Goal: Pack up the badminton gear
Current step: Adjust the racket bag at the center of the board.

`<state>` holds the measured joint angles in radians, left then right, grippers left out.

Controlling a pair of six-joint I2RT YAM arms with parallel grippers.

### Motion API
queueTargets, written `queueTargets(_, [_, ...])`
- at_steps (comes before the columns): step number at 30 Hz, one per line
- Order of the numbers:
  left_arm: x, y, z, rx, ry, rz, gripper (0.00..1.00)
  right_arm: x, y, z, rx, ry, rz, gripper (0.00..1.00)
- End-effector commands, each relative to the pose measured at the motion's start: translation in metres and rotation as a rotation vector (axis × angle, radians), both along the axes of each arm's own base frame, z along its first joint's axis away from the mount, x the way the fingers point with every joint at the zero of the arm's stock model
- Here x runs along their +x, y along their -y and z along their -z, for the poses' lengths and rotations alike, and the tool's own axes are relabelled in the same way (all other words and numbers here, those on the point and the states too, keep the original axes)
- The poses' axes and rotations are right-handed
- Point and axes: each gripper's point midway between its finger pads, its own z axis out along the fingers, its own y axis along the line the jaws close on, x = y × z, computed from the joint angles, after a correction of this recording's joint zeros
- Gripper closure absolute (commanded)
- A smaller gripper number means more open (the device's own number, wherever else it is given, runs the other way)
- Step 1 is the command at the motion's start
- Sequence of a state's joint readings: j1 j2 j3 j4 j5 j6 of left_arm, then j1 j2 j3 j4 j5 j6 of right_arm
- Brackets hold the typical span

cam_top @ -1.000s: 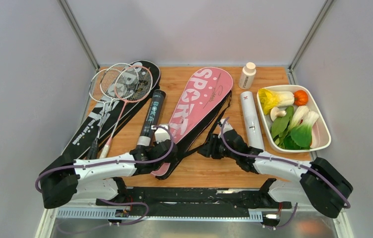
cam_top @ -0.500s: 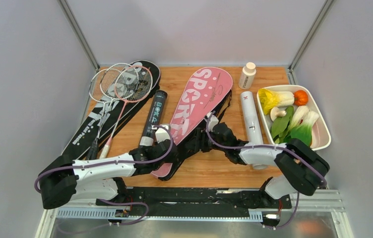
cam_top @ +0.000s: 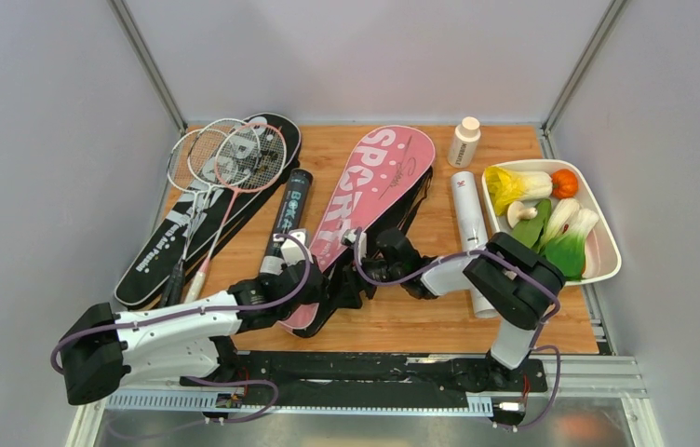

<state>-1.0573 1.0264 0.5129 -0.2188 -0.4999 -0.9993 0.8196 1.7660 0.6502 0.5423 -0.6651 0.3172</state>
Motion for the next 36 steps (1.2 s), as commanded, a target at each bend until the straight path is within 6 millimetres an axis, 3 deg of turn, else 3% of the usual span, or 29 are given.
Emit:
queueTargets(1, [0.01, -0.001, -0.018, -0.089, 0.042, -0.065, 1.0, -0.031, -0.011, -0.005, 0.057, 0.066, -0.21, 0.31])
queueTargets(8, [0.012, -0.005, -0.013, -0.08, 0.039, -0.077, 1.0, -0.046, -0.02, 0.013, -0.004, 0.059, -0.277, 0.37])
queueTargets(11, [0.013, -0.007, -0.011, -0.066, 0.044, -0.081, 1.0, -0.044, -0.02, 0.011, -0.016, 0.074, -0.24, 0.65])
queueTargets(14, [0.015, -0.011, -0.006, -0.019, 0.049, -0.076, 1.0, -0.044, -0.019, -0.013, 0.024, 0.093, -0.206, 0.98])
queueTargets(19, [0.016, -0.019, -0.001, 0.057, 0.054, -0.069, 0.92, -0.062, -0.013, -0.062, 0.146, 0.144, -0.239, 1.0])
queueTargets(25, [0.019, -0.028, 0.008, 0.159, 0.059, -0.071, 0.92, -0.081, -0.001, -0.09, 0.211, 0.215, -0.306, 1.0])
queueTargets(29, [0.018, -0.02, 0.01, 0.167, 0.048, -0.025, 0.85, -0.078, -0.002, -0.096, 0.212, 0.216, -0.289, 1.0])
queueTargets(33, [0.015, -0.017, 0.01, 0.168, 0.031, -0.006, 0.81, -0.066, -0.005, -0.119, 0.264, 0.247, -0.19, 1.0])
queueTargets(35, [0.014, -0.019, 0.008, 0.176, 0.029, -0.008, 0.84, -0.06, -0.004, -0.137, 0.297, 0.272, -0.138, 1.0])
queueTargets(36, [0.013, -0.022, 0.008, 0.184, 0.027, -0.009, 0.92, -0.059, -0.004, -0.148, 0.325, 0.288, -0.12, 1.0])
